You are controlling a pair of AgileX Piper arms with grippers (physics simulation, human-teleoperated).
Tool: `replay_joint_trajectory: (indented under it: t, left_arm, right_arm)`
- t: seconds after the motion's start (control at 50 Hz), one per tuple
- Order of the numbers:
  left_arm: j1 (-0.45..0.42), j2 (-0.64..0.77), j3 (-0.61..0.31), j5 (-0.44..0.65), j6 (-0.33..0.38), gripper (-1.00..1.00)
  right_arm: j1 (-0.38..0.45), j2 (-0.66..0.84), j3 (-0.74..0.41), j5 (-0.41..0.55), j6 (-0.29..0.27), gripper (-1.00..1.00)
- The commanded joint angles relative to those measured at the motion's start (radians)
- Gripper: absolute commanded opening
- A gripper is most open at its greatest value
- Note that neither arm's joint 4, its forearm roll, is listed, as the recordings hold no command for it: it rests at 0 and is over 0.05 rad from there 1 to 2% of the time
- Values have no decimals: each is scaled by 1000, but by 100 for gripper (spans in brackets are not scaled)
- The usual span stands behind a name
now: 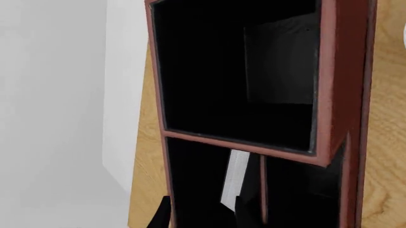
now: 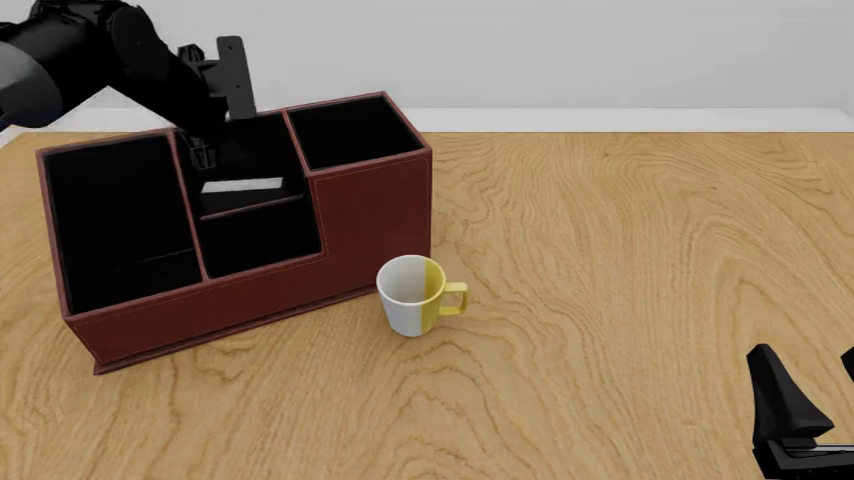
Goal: Pick up the book and place it in the front compartment of the caddy.
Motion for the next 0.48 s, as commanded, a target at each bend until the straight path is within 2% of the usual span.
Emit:
replay_joint_trajectory:
  t: [0.02, 0.06, 0.08, 0.12, 0.24, 0.3, 0.32, 0.42, 0.48]
  left_arm:
    - [-40, -224, 120, -17, -1, 100]
    - [-43, -259, 147, -22, -3, 100]
    - [-50, -319, 213, -44, 12, 100]
    - [-117, -379, 230, -19, -54, 100]
    - [-127, -531, 400, -76, -33, 100]
    - [-138, -553, 419, -76, -52, 100]
    - [-125, -583, 463, -100, -38, 100]
    - [-145, -634, 483, -111, -66, 100]
    - [-140, -706, 539, -129, -65, 100]
  right_arm:
    - [0, 0, 0, 0, 0, 100]
    - [0, 0, 0, 0, 1, 100]
    - [0, 0, 0, 0, 0, 100]
    - [0, 0, 0, 0, 0, 100]
    - [0, 0, 0, 0, 0, 100]
    - [0, 0, 0, 0, 0, 100]
    - [0, 0, 0, 0, 0, 100]
    - [0, 0, 0, 0, 0, 100]
    - [0, 0, 0, 0, 0, 100]
